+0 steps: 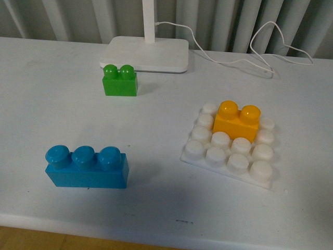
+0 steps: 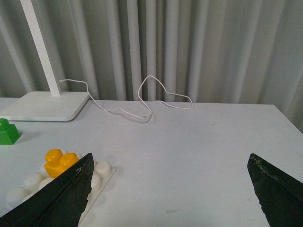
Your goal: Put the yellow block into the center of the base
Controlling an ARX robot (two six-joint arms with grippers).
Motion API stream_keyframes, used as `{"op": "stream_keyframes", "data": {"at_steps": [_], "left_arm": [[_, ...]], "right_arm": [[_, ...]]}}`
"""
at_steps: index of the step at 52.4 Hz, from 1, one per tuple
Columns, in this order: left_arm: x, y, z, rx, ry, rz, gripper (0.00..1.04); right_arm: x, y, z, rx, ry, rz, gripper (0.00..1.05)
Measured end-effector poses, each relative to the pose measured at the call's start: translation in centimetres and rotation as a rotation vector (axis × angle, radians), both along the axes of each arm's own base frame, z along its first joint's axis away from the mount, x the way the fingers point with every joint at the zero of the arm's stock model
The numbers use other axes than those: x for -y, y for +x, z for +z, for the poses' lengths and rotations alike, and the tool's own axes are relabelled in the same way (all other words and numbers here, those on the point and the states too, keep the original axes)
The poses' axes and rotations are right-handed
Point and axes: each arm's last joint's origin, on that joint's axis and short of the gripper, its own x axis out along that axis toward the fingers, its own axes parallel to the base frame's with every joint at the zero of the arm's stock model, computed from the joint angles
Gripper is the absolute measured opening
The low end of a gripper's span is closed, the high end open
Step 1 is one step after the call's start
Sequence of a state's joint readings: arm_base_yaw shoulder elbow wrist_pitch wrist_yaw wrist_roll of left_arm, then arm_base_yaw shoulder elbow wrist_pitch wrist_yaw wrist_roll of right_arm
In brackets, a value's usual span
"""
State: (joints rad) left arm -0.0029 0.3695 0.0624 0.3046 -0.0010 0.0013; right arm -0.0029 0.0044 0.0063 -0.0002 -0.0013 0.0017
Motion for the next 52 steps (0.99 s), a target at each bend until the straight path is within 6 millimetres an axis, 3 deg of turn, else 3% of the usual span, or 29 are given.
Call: {"op": "stream_keyframes", "data": {"at_steps": [19, 52], "left_arm": [[0.0, -0.8, -1.1, 0.010, 0.000, 0.001, 0.04], [0.0, -2.5, -1.4, 0.012, -0.003, 0.000, 0.04]], "right_arm": [[0.0, 0.0, 0.0, 0.000, 0.000, 0.000, 0.95], [0.0, 0.0, 0.0, 0.000, 0.000, 0.000, 0.95]]}}
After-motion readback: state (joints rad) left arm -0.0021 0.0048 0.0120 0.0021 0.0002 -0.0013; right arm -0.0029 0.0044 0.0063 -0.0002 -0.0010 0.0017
